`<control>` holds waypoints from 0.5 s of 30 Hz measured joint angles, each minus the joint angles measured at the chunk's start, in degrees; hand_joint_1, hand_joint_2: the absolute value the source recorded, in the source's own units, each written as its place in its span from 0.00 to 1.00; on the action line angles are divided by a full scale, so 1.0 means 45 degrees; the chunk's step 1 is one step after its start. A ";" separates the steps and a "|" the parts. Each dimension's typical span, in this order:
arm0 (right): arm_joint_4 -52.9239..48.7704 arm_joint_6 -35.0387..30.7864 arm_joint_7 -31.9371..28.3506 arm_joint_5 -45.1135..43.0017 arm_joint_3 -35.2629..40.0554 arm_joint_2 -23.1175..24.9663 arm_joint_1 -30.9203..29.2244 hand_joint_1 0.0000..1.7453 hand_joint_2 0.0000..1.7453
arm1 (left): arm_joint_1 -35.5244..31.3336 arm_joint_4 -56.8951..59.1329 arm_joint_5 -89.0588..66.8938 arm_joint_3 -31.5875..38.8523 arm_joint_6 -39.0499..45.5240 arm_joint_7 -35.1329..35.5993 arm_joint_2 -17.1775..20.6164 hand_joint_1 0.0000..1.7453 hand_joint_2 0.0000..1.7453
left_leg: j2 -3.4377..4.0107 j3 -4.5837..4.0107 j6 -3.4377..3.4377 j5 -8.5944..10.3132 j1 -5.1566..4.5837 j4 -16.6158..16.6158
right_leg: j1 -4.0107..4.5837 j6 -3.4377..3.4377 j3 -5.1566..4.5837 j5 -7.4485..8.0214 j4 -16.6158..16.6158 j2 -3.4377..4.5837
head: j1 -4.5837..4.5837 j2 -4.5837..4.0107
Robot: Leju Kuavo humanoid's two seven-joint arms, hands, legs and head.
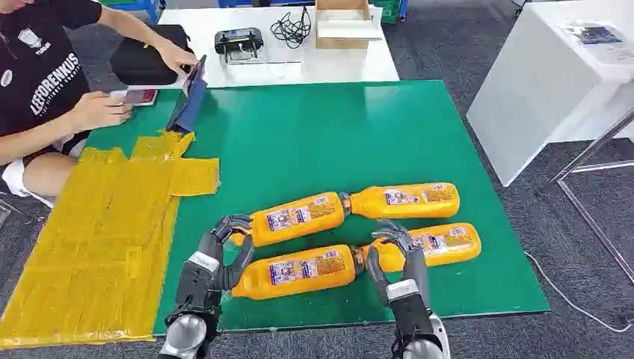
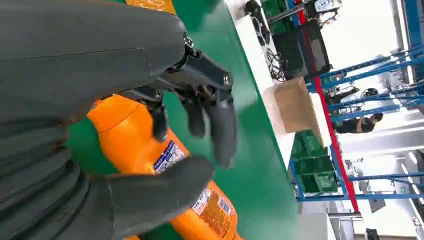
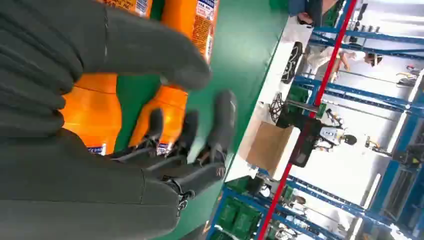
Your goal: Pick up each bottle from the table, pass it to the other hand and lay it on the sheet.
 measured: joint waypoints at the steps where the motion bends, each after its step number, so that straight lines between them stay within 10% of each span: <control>1: 0.0000 0.0000 0.0000 0.0000 0.0000 0.0000 0.0000 1.00 1.00 | 0.0000 -0.0005 0.0000 0.0000 0.0000 0.0000 0.0000 1.00 1.00 | 0.0000 0.0000 0.0000 0.0000 0.0000 0.0000 | 0.0000 0.0000 0.0000 0.0000 0.0000 0.0000 | 0.0000 0.0000; 9: -0.1403 -0.1927 0.0379 -0.1506 0.1621 -0.0611 0.0395 1.00 1.00 | 0.0551 -0.1315 0.0305 -0.1514 0.3031 -0.0525 0.0538 1.00 1.00 | 0.0001 -0.0006 -0.0004 -0.0006 0.0000 -0.0001 | 0.0000 -0.0003 -0.0005 -0.0008 0.0000 0.0000 | 0.0000 0.0000; 10: -0.1536 -0.2099 0.0384 -0.1369 0.1793 -0.0729 0.0377 0.91 1.00 | 0.0562 -0.1467 0.0452 -0.1701 0.3026 -0.0481 0.0622 1.00 1.00 | -0.0001 -0.0007 -0.0004 -0.0006 0.0000 -0.0001 | 0.0000 -0.0003 -0.0005 -0.0009 0.0000 -0.0001 | 0.0005 0.0000; 11: -0.1714 -0.2335 0.0384 -0.1066 0.2024 -0.0917 0.0320 0.12 1.00 | 0.0570 -0.1622 0.0563 -0.1908 0.3012 -0.0471 0.0742 0.95 1.00 | -0.0001 -0.0007 -0.0004 -0.0006 0.0000 -0.0001 | 0.0000 -0.0003 -0.0005 -0.0009 0.0000 0.0000 | 0.0000 0.0000; 12: -0.1803 -0.2449 0.0384 -0.0888 0.2118 -0.1011 0.0256 0.00 1.00 | 0.0563 -0.1705 0.0603 -0.2021 0.3007 -0.0466 0.0792 0.00 1.00 | 0.0000 -0.0005 -0.0004 -0.0005 0.0000 -0.0001 | 0.0000 -0.0003 -0.0004 -0.0009 0.0000 0.0000 | 0.0000 0.0000; 15: -0.2059 -0.2811 0.0582 0.0021 0.2287 -0.1340 -0.0019 0.00 1.00 | 0.0526 -0.1928 0.0709 -0.2185 0.2977 -0.0452 0.0977 0.00 1.00 | -0.0001 -0.0003 -0.0003 -0.0002 0.0000 -0.0001 | 0.0000 -0.0004 0.0000 -0.0006 0.0000 0.0000 | 0.0000 0.0000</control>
